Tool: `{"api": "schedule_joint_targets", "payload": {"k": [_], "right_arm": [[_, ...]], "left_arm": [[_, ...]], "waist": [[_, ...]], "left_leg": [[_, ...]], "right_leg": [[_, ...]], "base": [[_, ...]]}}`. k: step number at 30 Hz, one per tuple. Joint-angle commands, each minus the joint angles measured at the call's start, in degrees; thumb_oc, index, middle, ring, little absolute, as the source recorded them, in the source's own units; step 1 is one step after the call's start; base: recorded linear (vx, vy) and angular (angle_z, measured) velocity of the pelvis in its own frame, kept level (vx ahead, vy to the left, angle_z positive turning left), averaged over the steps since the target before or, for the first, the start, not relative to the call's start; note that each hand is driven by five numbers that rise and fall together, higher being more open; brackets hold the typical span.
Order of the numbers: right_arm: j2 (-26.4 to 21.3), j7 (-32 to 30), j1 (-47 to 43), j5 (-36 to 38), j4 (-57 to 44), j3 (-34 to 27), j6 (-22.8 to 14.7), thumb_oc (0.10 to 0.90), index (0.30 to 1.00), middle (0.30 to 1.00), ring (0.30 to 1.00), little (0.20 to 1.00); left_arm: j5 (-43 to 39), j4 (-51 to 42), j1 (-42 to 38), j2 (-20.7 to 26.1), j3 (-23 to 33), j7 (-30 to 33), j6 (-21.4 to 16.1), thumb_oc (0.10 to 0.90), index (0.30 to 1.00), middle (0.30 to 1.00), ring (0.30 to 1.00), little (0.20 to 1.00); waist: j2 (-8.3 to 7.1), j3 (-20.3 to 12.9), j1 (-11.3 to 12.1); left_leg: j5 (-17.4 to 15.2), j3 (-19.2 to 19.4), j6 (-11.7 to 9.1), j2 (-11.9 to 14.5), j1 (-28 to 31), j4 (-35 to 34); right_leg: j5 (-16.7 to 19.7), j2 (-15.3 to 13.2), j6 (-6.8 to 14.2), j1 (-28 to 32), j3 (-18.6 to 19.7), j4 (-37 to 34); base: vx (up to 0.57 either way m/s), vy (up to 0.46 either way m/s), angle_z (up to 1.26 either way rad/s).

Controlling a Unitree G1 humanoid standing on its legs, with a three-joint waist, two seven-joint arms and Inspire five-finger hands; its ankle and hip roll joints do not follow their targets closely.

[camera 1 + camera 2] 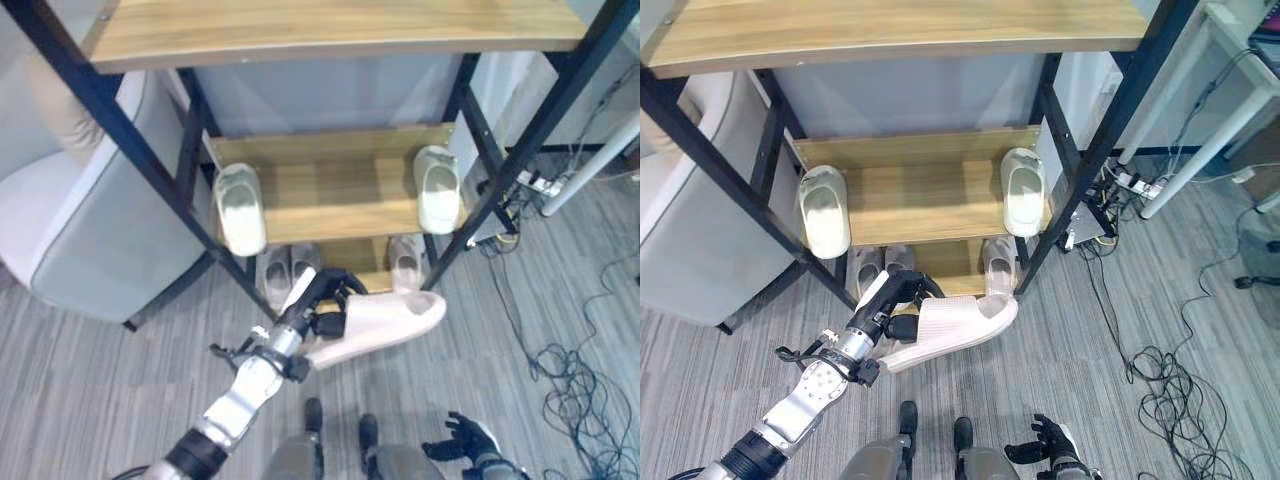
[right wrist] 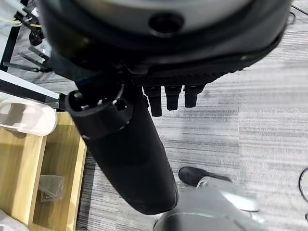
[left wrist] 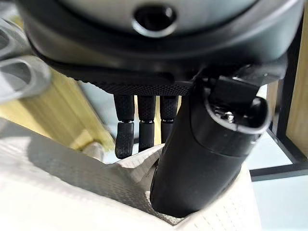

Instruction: Arrange the slippers neatly on the shoe rack.

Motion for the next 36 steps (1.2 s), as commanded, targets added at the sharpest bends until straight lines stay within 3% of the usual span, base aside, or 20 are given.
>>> {"api": "schedule_joint_targets", "payload": {"k": [1,5,7,10,13,15,22,24,26,29,32,36], "right_arm": [[-0.9,0.5,-0.7,-1.3,-2.4,1.6,-1.1,0.8,0.9,0.9,0.9,0.9],[-0.7,0.4,-0.8,-1.3,-3.3,1.6,-1.1,0.8,0.9,0.9,0.9,0.9],[-1.0,0.4,-0.9,-1.4,-3.6,1.5,-1.0,0.8,0.9,0.9,0.9,0.9],[-1.4,0.3,-0.8,-1.2,-3.8,1.2,-0.8,0.8,0.9,0.9,0.9,0.9],[-1.8,0.5,0.0,-1.5,-4.2,1.4,-1.0,0.8,0.9,0.9,0.9,0.9],[-2.2,0.7,0.1,-1.5,-4.1,1.6,-0.9,0.8,0.9,0.9,0.9,0.9],[-2.9,0.2,-0.1,-0.3,-5.5,2.1,-2.0,0.8,0.9,0.9,0.9,0.9],[-3.3,-0.2,0.6,1.0,-5.9,1.5,-2.3,0.8,0.9,0.9,0.9,0.9],[-3.3,-0.2,0.7,1.0,-5.9,1.5,-2.3,0.8,0.9,0.9,0.9,0.9],[-3.6,-0.7,1.3,1.8,-6.0,1.1,-2.6,0.8,0.9,0.9,0.9,0.9],[-3.8,-1.4,0.5,2.1,-5.3,1.1,-2.7,0.8,0.9,0.9,0.9,0.9],[-3.4,-1.4,0.2,1.9,-5.0,1.3,-2.5,0.8,0.9,0.9,0.9,0.9]], "left_arm": [[-1.8,-9.0,-5.7,0.0,2.4,0.9,-6.0,0.4,0.3,0.3,0.3,0.3],[-1.4,-8.7,-6.2,-0.2,2.5,1.0,-5.8,0.4,0.3,0.3,0.3,0.3],[-1.8,-8.6,-6.0,-0.3,2.6,0.7,-5.9,0.4,0.3,0.3,0.3,0.3],[-2.0,-8.4,-6.0,-0.9,2.9,0.7,-5.9,0.4,0.3,0.3,0.3,0.3],[-1.9,-8.4,-5.9,-1.3,2.8,0.5,-6.2,0.4,0.3,0.3,0.3,0.3],[-1.7,-8.6,-5.4,-1.8,2.8,0.2,-6.0,0.4,0.3,0.3,0.3,0.3],[-2.3,-7.0,-4.3,-2.5,2.5,0.2,-5.5,0.4,0.3,0.3,0.3,0.3],[-1.9,-5.0,-6.0,-3.1,0.8,0.2,-5.0,0.4,0.3,0.3,0.3,0.3],[-1.8,-5.0,-6.0,-3.1,0.7,0.2,-5.0,0.4,0.3,0.3,0.3,0.3],[-1.9,-4.4,-7.1,-3.6,-0.1,0.2,-4.8,0.4,0.3,0.3,0.3,0.3],[-1.7,-3.8,-8.2,-4.2,-0.8,0.8,-4.6,0.4,0.3,0.3,0.3,0.3],[-1.7,-3.6,-7.7,-4.2,-0.8,0.8,-4.7,0.4,0.3,0.3,0.3,0.3]], "waist": [[-1.34,-2.0,-0.6],[-0.4,-1.5,-1.6],[-0.11,-1.6,-2.4],[-0.14,-1.2,-3.6],[-0.55,-1.3,-4.0],[-0.92,-1.7,-3.7],[-1.34,-1.5,-2.8],[-1.61,-0.9,-3.3],[-1.55,-1.0,-3.4],[-1.44,-0.1,-4.3],[-1.02,1.4,-3.8],[-0.58,1.2,-3.4]], "left_leg": [[-6.4,1.6,-0.5,-1.1,-0.5,4.8],[-7.5,0.8,-0.4,-1.2,2.3,3.8],[-8.1,-0.3,-0.6,-1.7,4.5,2.6],[-9.6,-1.6,-1.1,-2.5,6.8,2.5],[-10.8,-2.1,-1.3,-3.2,7.1,3.7],[-11.6,-2.3,-2.3,-3.5,6.7,5.9],[-10.4,-4.1,-4.6,-1.1,3.6,7.5],[-9.0,-4.2,-5.6,0.3,0.3,8.9],[-9.1,-4.4,-5.7,0.3,0.1,9.1],[-8.4,-3.0,-6.1,2.6,-2.4,13.6],[-6.2,-3.1,-6.2,3.4,-6.2,12.0],[-6.0,-3.9,-6.1,2.7,-5.5,8.8]], "right_leg": [[0.7,-4.5,12.1,0.9,-5.5,10.8],[1.1,-6.4,11.0,-3.0,-8.4,12.8],[1.3,-7.0,9.7,-4.2,-10.2,8.7],[3.4,-7.9,9.6,-6.6,-9.9,3.6],[4.5,-8.6,9.7,-4.7,-9.5,0.6],[5.2,-8.5,8.5,-2.9,-9.5,-1.2],[3.9,-5.5,6.2,0.1,-11.3,-5.4],[2.8,-5.1,5.0,-0.9,-12.2,-5.0],[2.8,-5.1,5.0,-1.0,-12.4,-5.0],[1.6,-4.5,3.7,-0.4,-13.4,-4.8],[1.1,-4.6,4.1,-0.1,-13.8,-4.3],[0.4,-4.7,4.9,-0.7,-12.7,-2.6]], "base": [[0.07,0.154,-0.52],[0.1,0.038,-0.05],[0.21,-0.019,0.05],[0.2,-0.082,0.19],[0.12,-0.093,0.58],[0.08,-0.133,0.48],[-0.01,-0.153,0.16],[-0.1,-0.169,0.23],[-0.03,-0.084,0.59],[-0.04,-0.083,0.4],[-0.02,0.042,0.26],[0.06,0.106,0.01]]}}
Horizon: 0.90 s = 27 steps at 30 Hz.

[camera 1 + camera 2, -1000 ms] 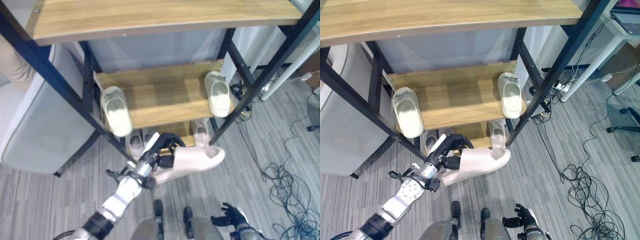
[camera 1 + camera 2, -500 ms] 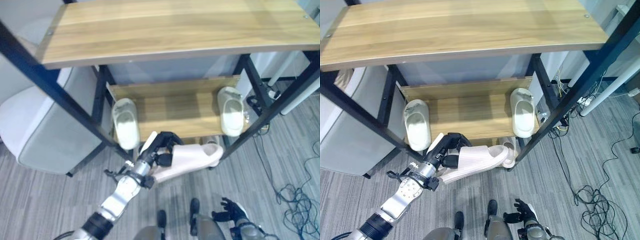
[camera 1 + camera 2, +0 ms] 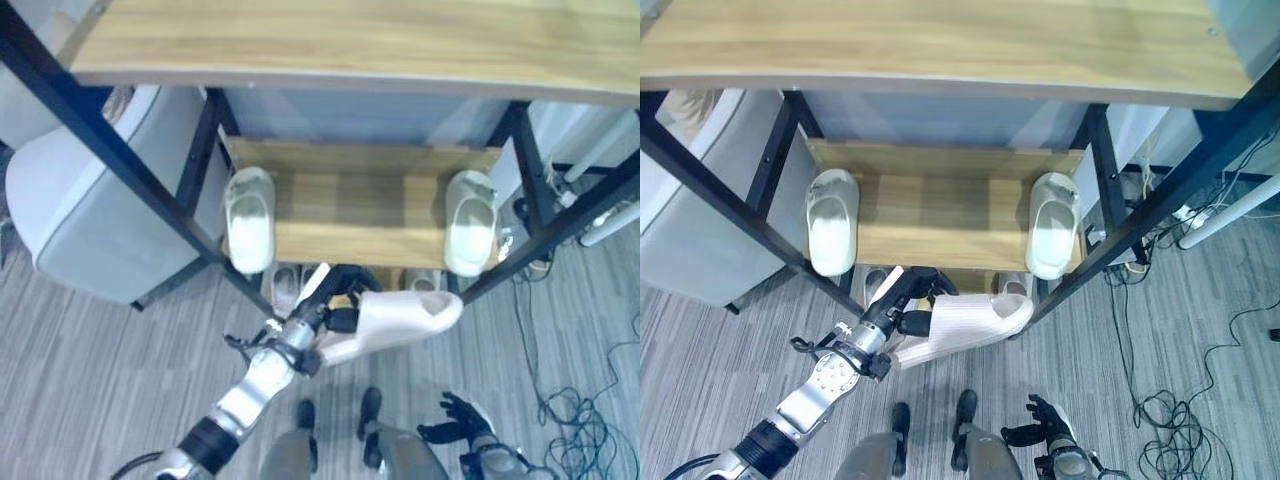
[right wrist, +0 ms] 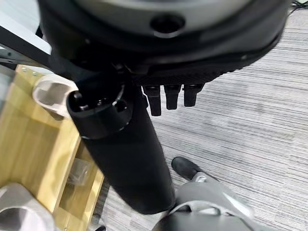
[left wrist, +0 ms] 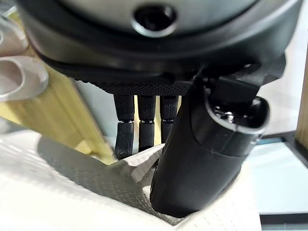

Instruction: Arrange the slippers neatly on the shoe rack.

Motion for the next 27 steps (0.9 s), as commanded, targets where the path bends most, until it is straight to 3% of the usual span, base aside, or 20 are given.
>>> {"api": "schedule_joint_targets", "payload": {"k": [1,7,16,19,24,27], "right_arm": [[-1.8,-0.9,2.3,1.4,-1.1,1.0,-2.1,0.8,0.9,0.9,0.9,0.9],[-1.2,-0.7,0.7,0.5,-1.1,1.6,-1.4,0.8,0.9,0.9,0.9,0.9],[-0.3,-1.4,-3.2,0.2,-2.2,2.4,-1.3,0.8,0.9,0.9,0.9,0.9],[-1.1,-2.5,-4.7,0.7,-5.0,3.0,-2.0,0.8,0.9,0.9,0.9,0.9],[-2.5,-4.3,-5.9,0.7,-8.1,2.7,-2.7,0.8,0.9,0.9,0.9,0.9],[-4.3,-7.0,-7.0,1.0,-11.4,0.7,-4.0,0.8,0.9,0.9,0.9,0.9]], "left_arm": [[-1.7,-6.0,-3.5,-1.9,1.8,0.8,-5.3,0.4,0.3,0.3,0.3,0.3],[-2.4,-5.4,-2.9,-0.8,1.7,0.6,-5.5,0.4,0.3,0.3,0.3,0.3],[-1.7,-3.8,-3.5,0.2,2.6,2.6,-5.7,0.4,0.3,0.3,0.3,0.3],[-0.9,-1.7,-6.4,-0.4,2.9,5.4,-5.7,0.4,0.3,0.3,0.3,0.3],[-0.2,-0.6,-9.5,-1.1,4.1,8.5,-5.7,0.4,0.3,0.3,0.3,0.3],[1.3,0.3,-13.9,-0.3,6.2,12.8,-5.5,0.4,0.3,0.3,0.3,0.3]], "waist": [[0.34,-2.7,-0.3],[-0.27,-2.1,0.0],[-1.05,0.6,0.6],[-1.37,2.9,0.8],[-0.9,3.8,0.1],[-0.15,5.0,-0.8]], "left_leg": [[-0.9,1.7,-1.6,1.3,-1.2,0.1],[-2.0,5.0,0.5,0.0,0.1,-0.8],[-2.6,8.0,1.9,-0.7,-1.6,-1.1],[-2.7,7.9,1.6,-0.3,-6.6,3.1],[-4.1,7.0,1.3,0.3,-14.3,10.2],[-6.4,6.8,1.4,2.6,-22.6,19.6]], "right_leg": [[-6.0,-1.5,6.2,3.7,5.2,2.2],[-4.7,-3.5,8.0,0.8,8.7,4.5],[-2.1,-5.6,10.3,-4.0,9.3,6.5],[-2.4,-6.4,9.4,-7.3,8.9,7.7],[-3.6,-6.0,8.0,-14.2,7.9,12.3],[-6.4,-5.5,6.9,-22.7,7.9,20.6]], "base": [[0.06,0.178,-0.37],[0.02,0.154,-0.44],[-0.04,0.059,-0.25],[-0.1,-0.044,-0.12],[-0.11,-0.091,0.11],[-0.15,-0.063,-0.06]]}}
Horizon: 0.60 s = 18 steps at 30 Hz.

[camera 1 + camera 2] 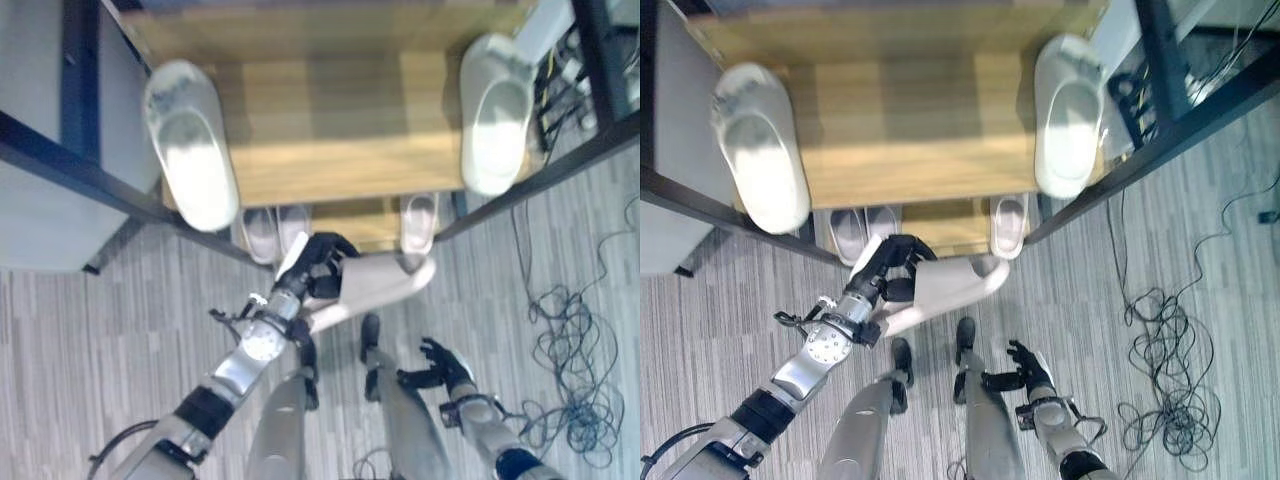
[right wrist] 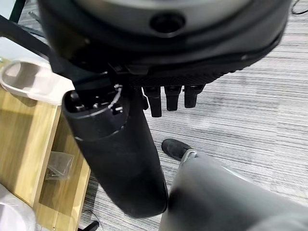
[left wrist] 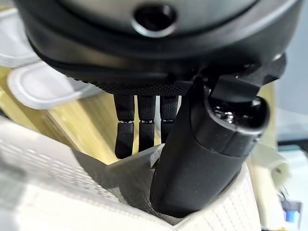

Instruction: Arrange the slippers neatly on the shoe rack.

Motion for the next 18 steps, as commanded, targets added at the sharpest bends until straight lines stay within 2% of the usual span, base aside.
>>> {"api": "schedule_joint_targets", "payload": {"k": [1,7,8,11,18], "right_arm": [[-5.0,-4.4,3.8,1.0,-5.3,-1.4,-3.1,0.8,0.9,0.9,0.9,0.9],[-8.2,-7.3,4.1,1.7,-6.6,-5.7,-4.9,0.8,0.9,0.9,0.9,0.9],[-8.7,-7.6,4.0,2.0,-6.7,-6.4,-5.0,0.8,0.9,0.9,0.9,0.9],[-10.3,-8.5,3.1,3.9,-4.9,-8.2,-6.1,0.8,0.9,0.9,0.9,0.9],[-11.1,-9.1,3.4,6.0,-9.5,-10.3,-8.5,0.8,0.9,0.9,0.9,0.9]], "left_arm": [[1.3,-5.6,-4.8,-2.3,2.3,5.2,-6.0,0.4,0.3,0.3,0.3,0.3],[3.8,-3.8,-12.9,1.1,4.7,11.2,-5.3,0.4,0.3,0.3,0.3,0.3],[4.1,-3.7,-13.9,1.6,5.1,11.9,-4.9,0.4,0.3,0.3,0.3,0.3],[5.2,-1.8,-17.6,4.0,5.8,14.6,-4.2,0.4,0.3,0.3,0.3,0.3],[4.6,2.2,-25.1,8.8,6.7,18.2,-3.5,0.4,0.3,0.3,0.3,0.3]], "waist": [[2.22,-4.7,-1.1],[4.39,-4.1,-3.2],[4.76,-4.0,-3.3],[5.91,-2.8,-4.1],[6.53,-1.7,-5.2]], "left_leg": [[-1.5,-3.9,-3.8,3.2,-6.9,7.2],[-5.9,-5.2,-3.1,5.4,-21.0,21.7],[-8.7,-6.1,-3.5,5.4,-22.1,24.5],[-12.2,-7.7,-2.9,6.9,-30.3,33.6],[-15.9,-9.7,-2.2,8.0,-40.8,43.6]], "right_leg": [[-10.2,-3.3,3.8,-3.2,-1.6,11.4],[-16.0,-3.5,2.2,-18.2,0.0,27.3],[-18.9,-3.2,2.3,-19.6,0.9,30.5],[-22.7,-3.6,1.1,-27.9,2.4,39.8],[-26.4,-3.4,0.6,-38.1,3.0,49.9]], "base": [[-0.14,-0.046,-0.11],[-0.08,-0.015,-0.08],[0.04,0.001,-0.11],[-0.02,0.005,-0.11],[-0.01,0.004,-0.06]]}}
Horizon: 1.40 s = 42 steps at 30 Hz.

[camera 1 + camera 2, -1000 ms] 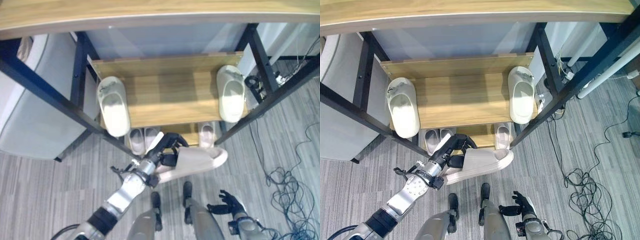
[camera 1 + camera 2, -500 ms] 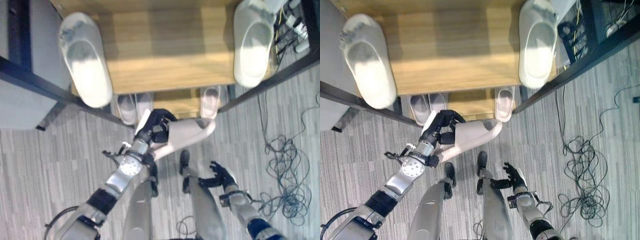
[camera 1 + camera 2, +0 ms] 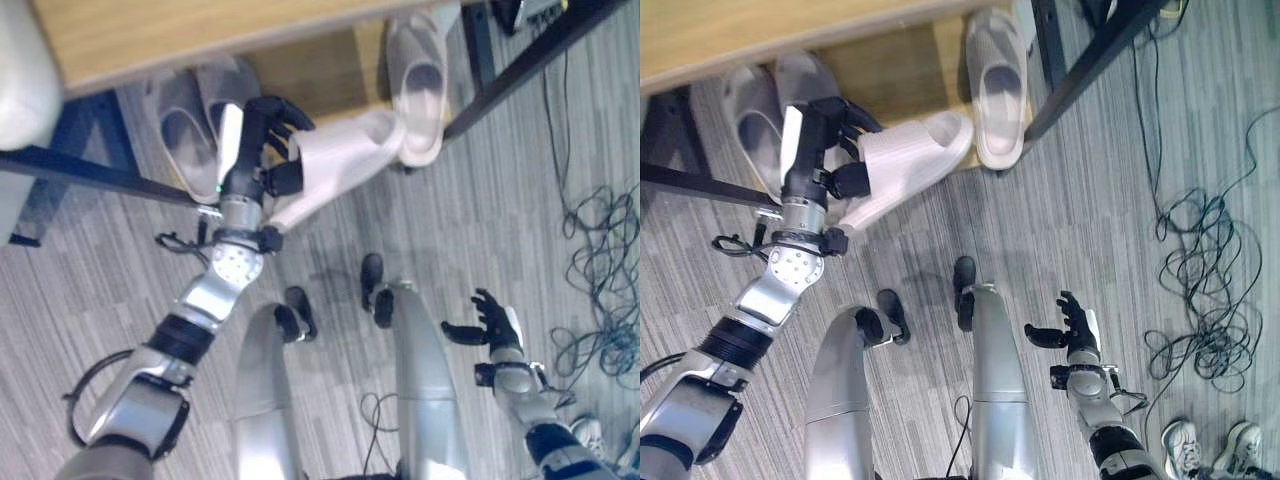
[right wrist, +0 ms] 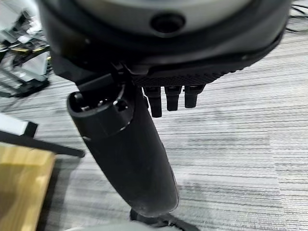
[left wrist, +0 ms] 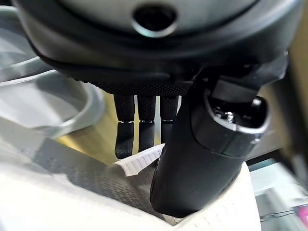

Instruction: Arrange the slippers neatly on the shoe rack.

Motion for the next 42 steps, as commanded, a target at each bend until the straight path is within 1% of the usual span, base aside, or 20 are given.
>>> {"api": "schedule_joint_targets", "payload": {"k": [1,2,8,10,11,12,15,17,20,22,23,26,28,29,30,32,35,36,37,42], "right_arm": [[-3.5,-2.6,4.2,3.2,-6.6,-2.4,-5.7,0.8,0.9,0.9,0.9,0.9],[-3.5,-2.6,4.1,3.2,-6.6,-2.5,-5.6,0.8,0.9,0.9,0.9,0.9],[-3.9,-3.2,3.8,3.6,-10.9,-2.6,-7.4,0.8,0.9,0.9,0.9,0.9],[-4.8,-2.5,6.4,3.4,-18.9,-4.3,-8.4,0.8,0.9,0.9,0.9,0.9],[-5.8,-2.3,10.1,3.2,-24.8,-6.0,-8.9,0.8,0.9,0.9,0.9,0.9],[-5.7,-2.3,10.4,3.2,-25.1,-6.2,-8.7,0.8,0.9,0.9,0.9,0.9],[-6.0,-2.1,13.5,3.0,-28.4,-7.2,-9.0,0.8,0.9,0.9,0.9,0.9],[-6.3,-1.8,14.6,3.5,-30.2,-7.6,-9.0,0.8,0.9,0.9,0.9,0.9],[-7.9,-1.5,16.8,4.1,-33.6,-8.7,-9.3,0.8,0.9,0.9,0.9,0.9],[-8.4,-1.3,17.9,4.3,-34.6,-9.0,-9.2,0.8,0.9,0.9,0.9,0.9],[-8.9,-1.4,19.6,4.3,-36.0,-9.2,-9.5,0.8,0.9,0.9,0.9,0.9],[-9.4,-1.7,21.9,3.3,-38.6,-9.0,-9.1,0.8,0.9,0.9,0.9,0.9],[-9.8,-2.0,22.4,2.8,-39.3,-9.0,-8.8,0.8,0.9,0.9,0.9,0.9],[-10.4,-1.6,23.4,2.8,-40.6,-9.5,-8.8,0.8,0.9,0.9,0.9,0.9],[-10.5,-1.5,23.7,2.8,-40.8,-9.6,-8.7,0.8,0.9,0.9,0.9,0.9],[-11.4,-1.5,26.2,2.0,-42.8,-10.2,-8.3,0.8,0.9,0.9,0.9,0.9],[-12.0,-1.6,28.6,1.5,-44.4,-10.9,-7.9,0.8,0.9,0.9,0.9,0.9],[-12.2,-1.5,29.4,1.4,-45.2,-11.1,-7.8,0.8,0.9,0.9,0.9,0.9],[-13.1,-1.6,31.1,0.5,-46.7,-11.4,-7.5,0.8,0.9,0.9,0.9,0.9],[-14.6,-1.7,32.8,-1.0,-49.3,-11.0,-7.0,0.8,0.9,0.9,0.9,0.9]], "left_arm": [[1.4,-3.3,-7.6,2.3,2.3,6.3,-4.2,0.4,0.3,0.3,0.3,0.3],[1.4,-3.2,-7.7,2.3,2.2,6.3,-4.3,0.4,0.3,0.3,0.3,0.3],[1.1,-1.6,-13.8,7.4,2.3,11.5,-3.9,0.4,0.3,0.3,0.3,0.3],[1.4,-1.5,-14.7,9.6,3.3,13.7,-3.4,0.4,0.3,0.3,0.3,0.3],[1.3,-0.8,-16.5,12.2,3.5,15.9,-2.8,0.4,0.3,0.3,0.3,0.3],[1.3,-0.7,-16.8,12.2,3.3,15.9,-2.8,0.4,0.3,0.3,0.3,0.3],[0.7,0.9,-20.6,15.2,2.2,17.8,-2.3,0.4,0.3,0.3,0.3,0.3],[-0.1,1.6,-22.4,16.5,1.9,18.6,-2.3,0.4,0.3,0.3,0.3,0.3],[-0.5,3.6,-26.3,18.1,-0.4,19.5,-1.8,0.4,0.3,0.3,0.3,0.3],[-1.0,4.5,-27.4,18.3,-1.3,19.6,-1.8,0.4,0.3,0.3,0.3,0.3],[-0.9,5.0,-29.1,19.6,-2.9,20.3,-1.5,0.4,0.3,0.3,0.3,0.3],[-1.5,3.9,-29.7,19.5,-4.1,20.3,-2.0,0.4,0.3,0.3,0.3,0.3],[-1.2,3.3,-29.1,18.9,-4.1,20.3,-2.0,0.4,0.3,0.3,0.3,0.3],[-0.9,2.8,-29.0,18.7,-4.0,20.0,-1.9,0.4,0.3,0.3,0.3,0.3],[-0.9,2.8,-28.9,18.6,-3.9,20.0,-1.9,0.4,0.3,0.3,0.3,0.3],[-1.2,2.4,-28.6,18.0,-4.6,19.6,-1.8,0.4,0.3,0.3,0.3,0.3],[-1.4,1.8,-28.3,17.8,-4.6,19.2,-1.7,0.4,0.3,0.3,0.3,0.3],[-1.4,2.0,-28.3,17.8,-4.8,19.0,-1.6,0.4,0.3,0.3,0.3,0.3],[-1.5,2.4,-28.8,17.5,-6.0,18.5,-1.2,0.4,0.3,0.3,0.3,0.3],[-1.7,6.6,-30.4,15.5,-9.2,17.4,-1.0,0.4,0.3,0.3,0.3,0.3]], "waist": [[3.09,-2.5,-1.1],[3.12,-2.6,-1.1],[2.79,-1.5,-1.3],[2.2,-1.5,-1.6],[1.57,-1.5,-2.1],[1.6,-1.5,-2.0],[1.38,-1.5,-2.4],[1.39,-1.5,-2.4],[0.76,-1.5,-2.9],[0.79,-1.5,-3.0],[1.13,-1.5,-3.3],[1.73,-1.5,-3.0],[1.78,-1.5,-3.0],[1.9,-1.5,-3.2],[1.94,-1.5,-3.2],[2.24,-1.5,-3.3],[2.63,-1.5,-3.7],[2.76,-1.5,-3.9],[2.79,-1.5,-4.1],[2.53,-1.5,-4.7]], "left_leg": [[0.7,-8.9,-4.2,0.9,-3.4,-1.1],[0.6,-9.0,-4.2,0.9,-3.7,-0.8],[-2.0,-10.0,-3.5,1.3,-10.8,6.7],[-3.0,-10.5,-3.2,1.5,-13.0,9.1],[-4.0,-11.2,-3.0,1.7,-15.2,12.2],[-4.2,-11.3,-3.0,1.7,-15.5,12.6],[-6.0,-11.8,-2.5,1.5,-18.9,17.4],[-6.7,-12.3,-2.3,1.4,-20.6,20.3],[-8.8,-12.0,-2.1,1.2,-21.4,24.8],[-9.6,-12.2,-2.0,1.3,-21.5,26.1],[-10.2,-12.3,-1.8,1.2,-21.5,28.0],[-10.7,-13.1,-1.9,1.3,-21.5,30.6],[-10.7,-13.2,-2.1,1.3,-21.5,31.5],[-11.2,-13.8,-2.3,1.1,-21.5,33.2],[-11.4,-13.8,-2.3,1.1,-21.5,33.4],[-12.0,-14.2,-2.5,1.2,-21.5,36.3],[-12.9,-14.9,-2.6,0.9,-21.5,38.9],[-13.2,-15.1,-2.6,1.0,-21.5,39.9],[-14.1,-15.7,-2.7,0.5,-21.5,42.4],[-15.4,-15.9,-2.9,0.6,-21.5,46.0]], "right_leg": [[-11.5,-2.4,4.1,2.0,1.3,5.0],[-11.7,-2.4,4.1,1.7,1.3,5.3],[-13.8,-2.3,4.3,-5.1,1.3,12.8],[-14.8,-2.5,4.2,-7.1,1.2,15.4],[-15.9,-2.5,4.1,-9.1,1.2,18.3],[-16.1,-2.5,4.1,-9.4,1.2,18.7],[-17.9,-2.8,4.0,-12.5,1.4,23.6],[-18.9,-2.8,3.8,-14.1,1.7,26.6],[-20.7,-2.6,3.4,-15.9,2.8,31.4],[-21.6,-2.5,3.3,-15.9,3.1,32.8],[-22.2,-2.2,3.3,-15.9,3.4,34.6],[-22.9,-2.3,3.5,-15.9,3.9,37.2],[-23.1,-2.4,3.5,-15.9,4.2,38.0],[-23.9,-2.1,3.6,-15.9,5.1,39.9],[-24.1,-2.1,3.7,-15.9,5.1,40.1],[-25.7,-2.5,3.7,-15.9,5.9,44.3],[-27.5,-2.9,3.7,-15.9,6.9,47.8],[-28.0,-3.0,3.6,-15.9,7.0,49.0],[-29.6,-3.4,3.5,-15.9,7.6,52.0],[-31.6,-4.4,2.7,-15.9,8.7,55.9]], "base": [[0.0,0.0,0.0],[0.0,0.0,0.0],[0.04,-0.011,-0.01],[0.07,-0.02,0.0],[0.08,-0.022,0.02],[0.09,-0.028,0.02],[0.09,-0.016,-0.03],[0.11,-0.021,0.01],[0.13,-0.018,0.01],[0.1,0.013,0.0],[0.07,0.011,-0.01],[0.09,0.024,-0.03],[0.07,0.028,-0.08],[0.07,0.029,-0.07],[0.07,0.024,-0.05],[0.06,0.031,-0.02],[0.06,0.032,0.05],[0.06,0.032,0.05],[0.04,0.015,0.02],[0.02,-0.003,0.03]]}}
